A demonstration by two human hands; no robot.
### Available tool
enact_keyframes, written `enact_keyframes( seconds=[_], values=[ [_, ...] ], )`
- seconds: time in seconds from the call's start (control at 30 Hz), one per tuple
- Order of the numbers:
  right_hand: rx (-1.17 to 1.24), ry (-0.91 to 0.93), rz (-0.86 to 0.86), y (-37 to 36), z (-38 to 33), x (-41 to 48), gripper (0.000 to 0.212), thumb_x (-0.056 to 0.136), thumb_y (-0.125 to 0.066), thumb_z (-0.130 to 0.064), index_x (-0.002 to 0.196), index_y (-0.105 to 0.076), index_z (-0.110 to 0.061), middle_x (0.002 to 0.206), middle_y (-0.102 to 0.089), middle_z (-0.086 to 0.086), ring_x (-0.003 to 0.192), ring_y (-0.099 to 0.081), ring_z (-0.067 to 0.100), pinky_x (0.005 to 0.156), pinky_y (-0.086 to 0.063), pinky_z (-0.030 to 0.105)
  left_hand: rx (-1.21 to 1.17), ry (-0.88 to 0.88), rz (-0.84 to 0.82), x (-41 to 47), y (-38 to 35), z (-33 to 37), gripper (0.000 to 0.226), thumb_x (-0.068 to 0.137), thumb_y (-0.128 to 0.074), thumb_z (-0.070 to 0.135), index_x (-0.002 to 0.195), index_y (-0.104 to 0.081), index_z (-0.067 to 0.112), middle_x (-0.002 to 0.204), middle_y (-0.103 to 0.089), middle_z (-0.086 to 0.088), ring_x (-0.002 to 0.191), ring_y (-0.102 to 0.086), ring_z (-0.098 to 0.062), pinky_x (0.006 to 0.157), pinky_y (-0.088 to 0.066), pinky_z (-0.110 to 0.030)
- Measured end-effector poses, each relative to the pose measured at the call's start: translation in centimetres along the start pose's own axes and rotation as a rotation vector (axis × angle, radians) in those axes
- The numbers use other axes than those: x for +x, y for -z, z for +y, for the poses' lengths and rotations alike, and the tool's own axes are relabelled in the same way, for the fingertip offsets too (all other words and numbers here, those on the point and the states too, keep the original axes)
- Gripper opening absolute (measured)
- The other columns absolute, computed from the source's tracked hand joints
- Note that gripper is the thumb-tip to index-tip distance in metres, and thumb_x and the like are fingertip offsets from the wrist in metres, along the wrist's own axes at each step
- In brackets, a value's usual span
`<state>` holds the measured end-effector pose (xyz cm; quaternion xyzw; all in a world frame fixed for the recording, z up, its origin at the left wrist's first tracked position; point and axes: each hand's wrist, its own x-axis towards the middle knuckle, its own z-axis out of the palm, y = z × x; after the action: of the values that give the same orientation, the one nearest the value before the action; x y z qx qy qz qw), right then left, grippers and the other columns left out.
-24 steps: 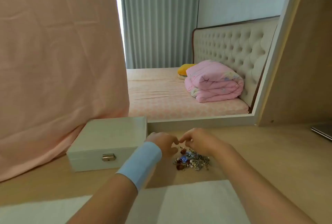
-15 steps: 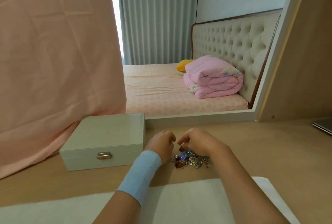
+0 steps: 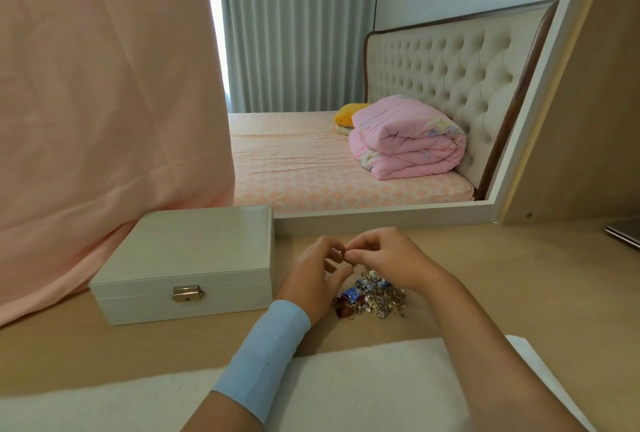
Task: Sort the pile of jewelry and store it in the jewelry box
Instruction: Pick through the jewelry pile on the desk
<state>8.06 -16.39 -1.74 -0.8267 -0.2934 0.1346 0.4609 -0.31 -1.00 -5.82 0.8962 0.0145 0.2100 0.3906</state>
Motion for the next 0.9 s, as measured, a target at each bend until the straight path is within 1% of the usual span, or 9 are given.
enact_keyframes(
  seconds=[0.17, 0.23, 0.3, 0.4, 0.5, 0.63, 0.7, 0.8, 0.9],
  values=[
    [0.219, -0.022, -0.046, 0.3, -0.9, -0.6, 0.022, 0.087, -0.079, -0.019, 0.108, -0.074, -0.014, 0.086, -0.078, -0.001, 0.066, -0.065, 0.013, 0.058, -0.047, 0.021, 0.083, -0.103, 0.08, 0.4, 1.1, 0.9, 0.018, 0.089, -0.07, 0.024, 0.102, -0.058, 0.023, 0.091, -0.061, 0.011, 0.077, -0.06, -0.006, 0.072, -0.054, -0.024],
    [0.16, -0.027, -0.063, 0.7, -1.1, -0.7, 0.02, 0.089, -0.077, -0.019, 0.108, -0.073, -0.017, 0.087, -0.078, -0.002, 0.065, -0.065, 0.011, 0.056, -0.045, 0.02, 0.145, -0.127, 0.062, 0.4, 1.6, 1.3, 0.018, 0.091, -0.068, 0.025, 0.106, -0.058, 0.024, 0.092, -0.061, 0.012, 0.079, -0.059, -0.008, 0.074, -0.053, -0.025],
    [-0.052, -0.023, -0.104, 0.9, -1.1, -0.8, 0.012, 0.089, -0.076, -0.016, 0.097, -0.076, -0.024, 0.084, -0.077, -0.007, 0.065, -0.066, 0.004, 0.062, -0.049, 0.019, 0.211, -0.12, 0.024, 0.2, 2.1, 1.5, 0.019, 0.093, -0.065, 0.021, 0.11, -0.058, 0.024, 0.095, -0.06, 0.011, 0.084, -0.058, -0.011, 0.078, -0.052, -0.028],
    [-0.265, -0.058, -0.212, 0.2, -1.5, -0.9, 0.017, 0.083, -0.079, -0.017, 0.08, -0.08, -0.034, 0.077, -0.074, -0.018, 0.074, -0.068, -0.002, 0.074, -0.05, 0.022, 0.279, -0.057, -0.032, -0.2, 2.9, 1.5, 0.021, 0.093, -0.063, 0.023, 0.112, -0.056, 0.026, 0.097, -0.061, 0.014, 0.088, -0.058, -0.011, 0.083, -0.052, -0.03],
    [-0.394, -0.085, -0.318, -1.1, -2.3, -1.3, 0.012, 0.076, -0.086, -0.027, 0.084, -0.081, -0.034, 0.07, -0.068, -0.021, 0.072, -0.063, 0.0, 0.069, -0.049, 0.023, 0.293, -0.017, -0.108, -0.9, 3.6, 1.6, 0.017, 0.091, -0.066, 0.023, 0.107, -0.062, 0.027, 0.095, -0.06, 0.016, 0.088, -0.059, -0.008, 0.087, -0.052, -0.029],
    [-0.547, -0.116, -0.328, -2.0, -2.9, -1.5, 0.015, 0.073, -0.088, -0.029, 0.086, -0.082, -0.034, 0.082, -0.075, -0.019, 0.083, -0.069, 0.006, 0.081, -0.06, 0.034, 0.297, 0.018, -0.134, -2.6, 4.5, 1.2, 0.016, 0.09, -0.069, 0.021, 0.102, -0.065, 0.03, 0.102, -0.053, 0.012, 0.086, -0.061, -0.009, 0.085, -0.052, -0.027],
    [-0.541, -0.096, -0.318, -2.3, -3.2, -1.7, 0.012, 0.074, -0.086, -0.03, 0.085, -0.081, -0.033, 0.081, -0.075, -0.018, 0.082, -0.07, 0.007, 0.08, -0.061, 0.035, 0.3, 0.018, -0.157, -3.7, 5.5, 1.1, 0.019, 0.091, -0.067, 0.02, 0.105, -0.066, 0.033, 0.101, -0.053, 0.015, 0.084, -0.06, -0.008, 0.084, -0.053, -0.026],
    [-0.433, -0.028, -0.281, -2.3, -4.1, -2.1, 0.007, 0.077, -0.083, -0.031, 0.083, -0.08, -0.033, 0.076, -0.074, -0.017, 0.073, -0.069, 0.004, 0.071, -0.056, 0.028, 0.325, 0.02, -0.195, -5.5, 7.7, 0.7, 0.026, 0.092, -0.065, 0.018, 0.111, -0.064, 0.036, 0.097, -0.057, 0.02, 0.083, -0.06, -0.006, 0.083, -0.053, -0.025],
    [-0.265, 0.056, -0.25, -2.4, -5.4, -2.5, 0.006, 0.084, -0.08, -0.026, 0.089, -0.081, -0.027, 0.082, -0.077, -0.009, 0.073, -0.068, 0.006, 0.07, -0.058, 0.029, 0.325, 0.097, -0.126, -7.7, 10.2, -0.6, 0.025, 0.091, -0.062, 0.017, 0.105, -0.059, 0.038, 0.094, -0.061, 0.021, 0.086, -0.059, -0.003, 0.083, -0.052, -0.027]
  ],
)
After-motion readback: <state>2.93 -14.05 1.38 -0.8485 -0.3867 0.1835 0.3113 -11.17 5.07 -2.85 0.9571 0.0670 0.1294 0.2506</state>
